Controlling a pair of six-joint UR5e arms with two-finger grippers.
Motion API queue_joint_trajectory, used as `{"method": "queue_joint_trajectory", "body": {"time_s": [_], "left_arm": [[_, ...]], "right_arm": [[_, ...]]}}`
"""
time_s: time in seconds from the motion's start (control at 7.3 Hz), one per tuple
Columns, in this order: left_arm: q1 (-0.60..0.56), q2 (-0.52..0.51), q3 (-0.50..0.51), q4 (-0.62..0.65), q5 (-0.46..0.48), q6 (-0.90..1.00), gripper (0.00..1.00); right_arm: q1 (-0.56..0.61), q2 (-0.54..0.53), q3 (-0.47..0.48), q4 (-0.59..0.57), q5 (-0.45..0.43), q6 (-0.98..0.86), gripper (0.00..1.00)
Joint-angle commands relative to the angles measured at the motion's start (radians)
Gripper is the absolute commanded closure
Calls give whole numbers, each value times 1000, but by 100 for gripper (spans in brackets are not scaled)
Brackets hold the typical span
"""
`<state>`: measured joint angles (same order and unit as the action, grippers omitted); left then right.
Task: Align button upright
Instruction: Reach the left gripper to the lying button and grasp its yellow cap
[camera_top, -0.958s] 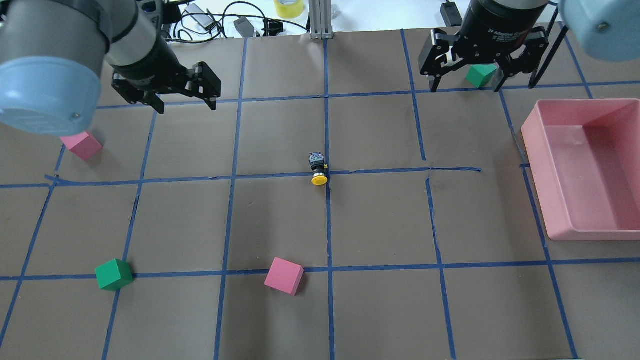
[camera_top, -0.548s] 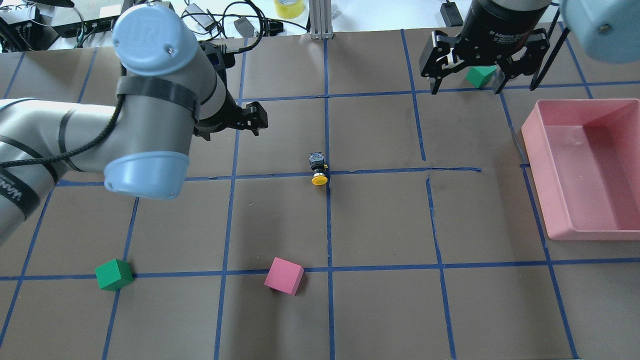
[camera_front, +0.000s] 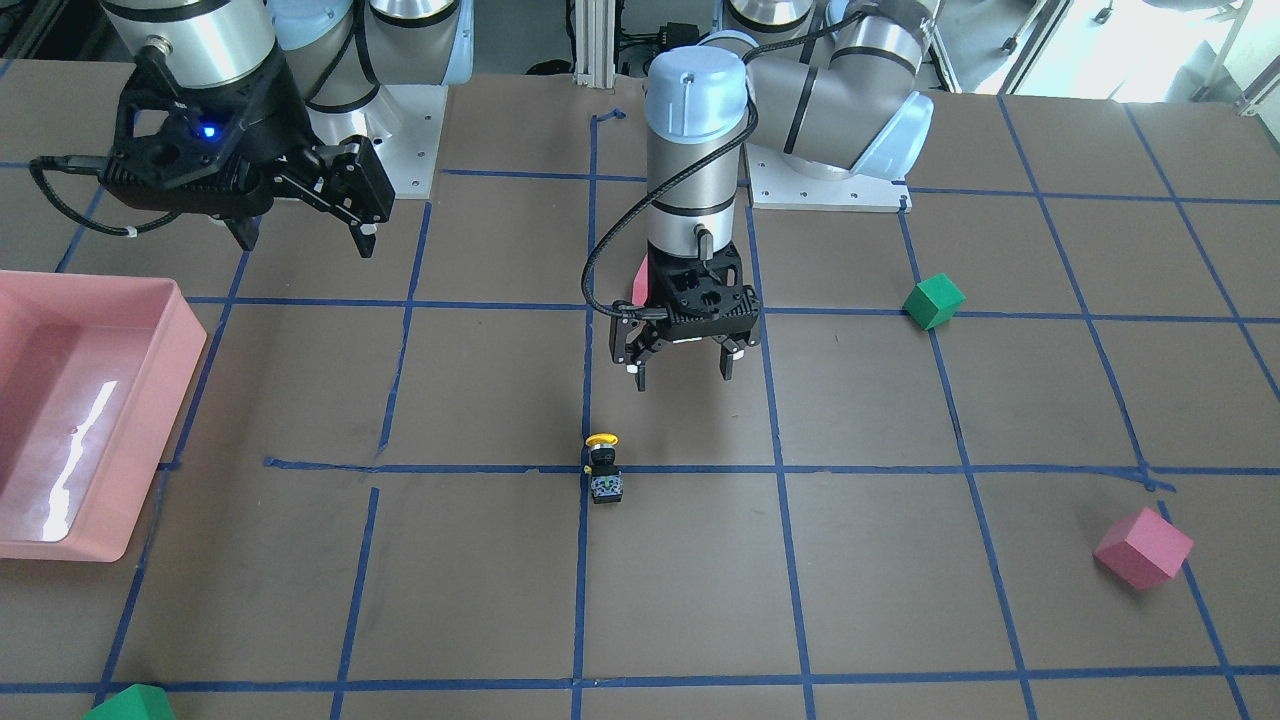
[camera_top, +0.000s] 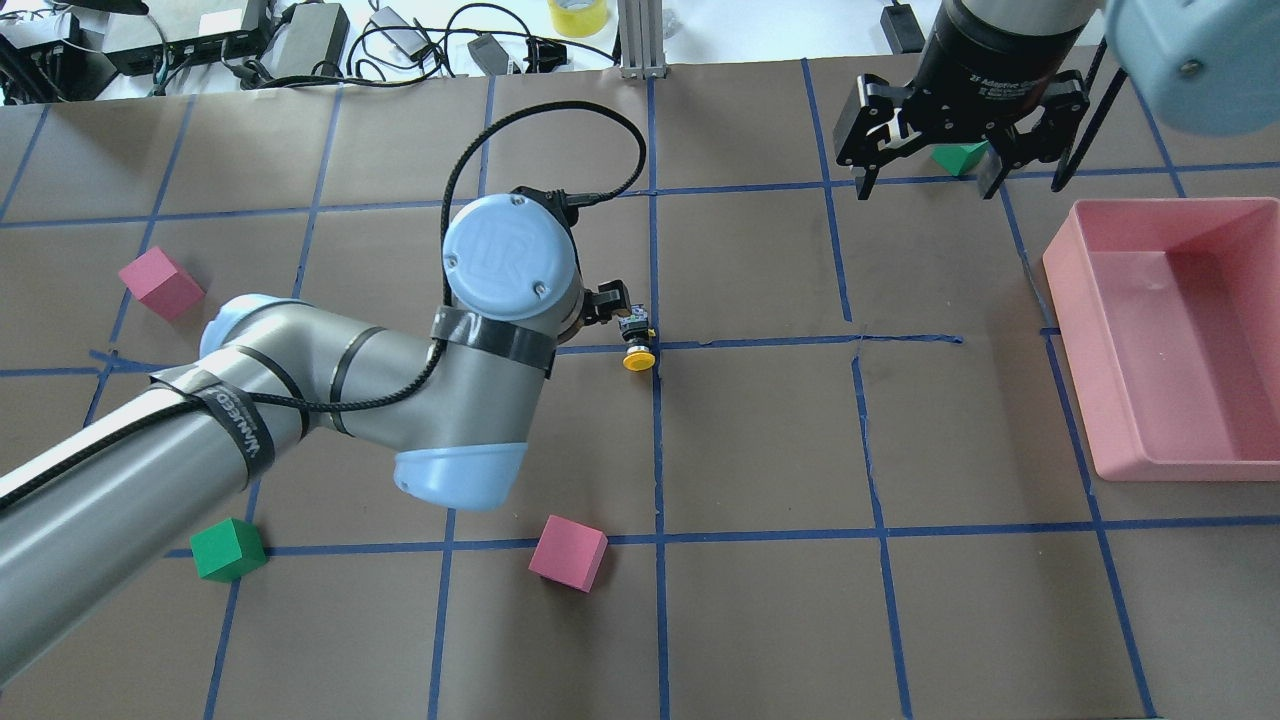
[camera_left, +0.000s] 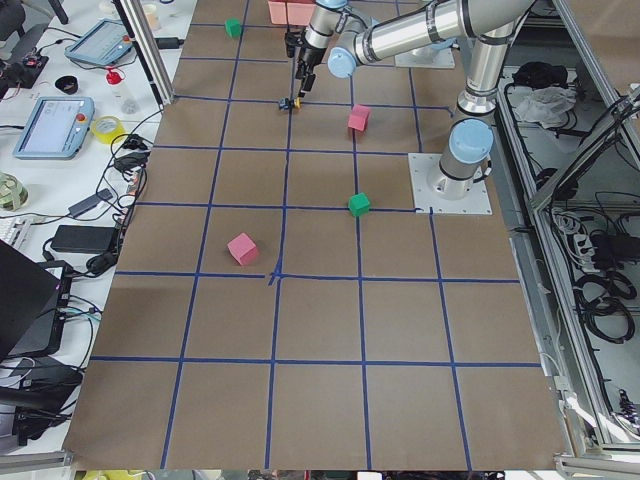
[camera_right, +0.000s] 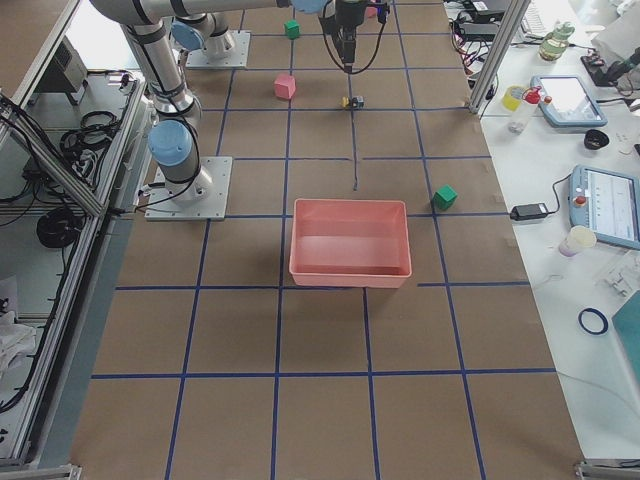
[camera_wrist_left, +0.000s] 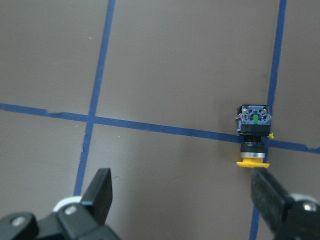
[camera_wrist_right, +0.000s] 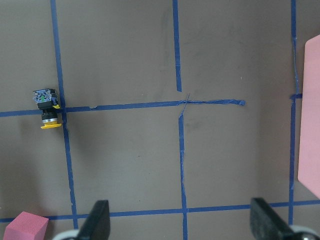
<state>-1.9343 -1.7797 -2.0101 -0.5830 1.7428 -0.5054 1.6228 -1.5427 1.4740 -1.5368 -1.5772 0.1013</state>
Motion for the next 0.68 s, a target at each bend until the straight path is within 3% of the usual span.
{"method": "queue_joint_trajectory", "body": {"time_s": [0.0,0.55], "left_arm": [[-43,-104,-58,231,1,-32,2],[-121,-279,-55,450,49,-87,2]], "right_arm": [[0,1,-3,-14,6,-2,0],[-1,4,2,-29,-9,-5,0]]}}
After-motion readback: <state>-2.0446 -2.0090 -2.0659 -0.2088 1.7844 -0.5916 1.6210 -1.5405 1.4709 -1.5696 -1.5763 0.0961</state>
